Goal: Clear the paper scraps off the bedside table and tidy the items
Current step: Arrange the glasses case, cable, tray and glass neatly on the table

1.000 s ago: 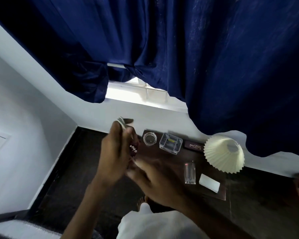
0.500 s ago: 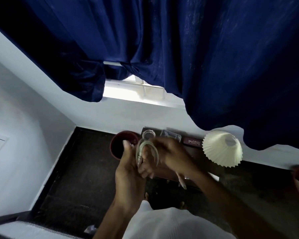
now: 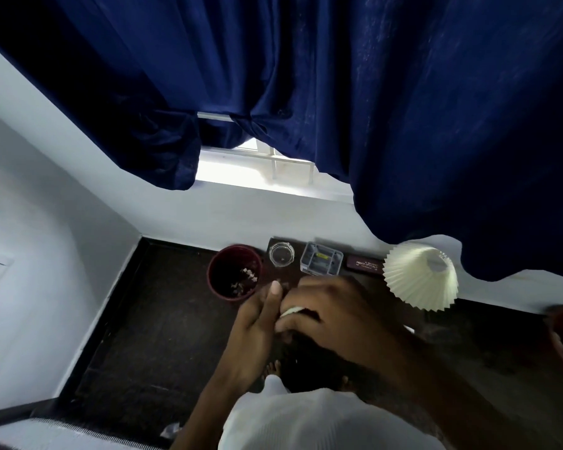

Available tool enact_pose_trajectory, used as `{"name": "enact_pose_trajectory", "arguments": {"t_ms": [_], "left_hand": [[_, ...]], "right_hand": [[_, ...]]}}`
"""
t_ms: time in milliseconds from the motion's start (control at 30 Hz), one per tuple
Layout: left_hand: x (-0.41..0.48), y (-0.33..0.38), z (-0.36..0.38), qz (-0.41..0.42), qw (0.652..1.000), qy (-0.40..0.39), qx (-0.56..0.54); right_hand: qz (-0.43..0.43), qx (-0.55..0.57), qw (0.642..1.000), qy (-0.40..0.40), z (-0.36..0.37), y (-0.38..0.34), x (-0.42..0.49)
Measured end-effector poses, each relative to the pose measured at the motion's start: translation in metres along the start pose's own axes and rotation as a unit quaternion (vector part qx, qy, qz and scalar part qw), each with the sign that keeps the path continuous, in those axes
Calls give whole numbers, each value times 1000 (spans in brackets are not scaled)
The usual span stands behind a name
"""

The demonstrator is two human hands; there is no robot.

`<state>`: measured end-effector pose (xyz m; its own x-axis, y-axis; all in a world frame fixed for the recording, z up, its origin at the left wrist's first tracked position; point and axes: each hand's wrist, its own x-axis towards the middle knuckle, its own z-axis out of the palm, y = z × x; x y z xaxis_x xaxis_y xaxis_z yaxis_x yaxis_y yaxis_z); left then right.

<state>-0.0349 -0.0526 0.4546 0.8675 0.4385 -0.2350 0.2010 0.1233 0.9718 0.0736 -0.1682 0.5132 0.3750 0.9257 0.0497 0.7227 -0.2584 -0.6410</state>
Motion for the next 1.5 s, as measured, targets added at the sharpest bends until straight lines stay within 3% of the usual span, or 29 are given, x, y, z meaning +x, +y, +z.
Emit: {"name": "enact_pose_trajectory", "arguments": {"t_ms": [133,267,367,500,633,833,933,1033,1067,1167,1333,1500], "left_hand": [[-8,5,6,-73,996,-11,-41],[-3,12,0,-72,997,-22,-30],[0,17,-3,-66,996,-61,6],[3,20,-9,-44,995,-90,29],[8,23,-12,0,995,-93,41],[12,15,-1,111,991,-7,73],[12,14,2,111,992,-13,63],[10,16,0,72,992,-106,8],[8,17,-2,56,990,-129,-7],[5,21,-1,16,990,-134,-42],[10,17,5,4,997,-57,-60],[12,8,6,54,998,25,14]], "right_hand": [[-66,29,997,-22,-15,7,8],[-107,-51,990,76,1,8,1],[-115,12,985,127,13,17,-1],[-61,161,967,189,34,25,-6],[-37,205,939,275,45,24,-11],[39,295,904,307,43,18,-16],[132,395,863,287,40,17,-17],[212,538,772,263,38,17,-17],[227,552,761,254,37,17,-17],[226,526,785,235,41,17,-20],[182,432,862,194,39,18,-28],[181,427,876,132,38,25,-31]]}}
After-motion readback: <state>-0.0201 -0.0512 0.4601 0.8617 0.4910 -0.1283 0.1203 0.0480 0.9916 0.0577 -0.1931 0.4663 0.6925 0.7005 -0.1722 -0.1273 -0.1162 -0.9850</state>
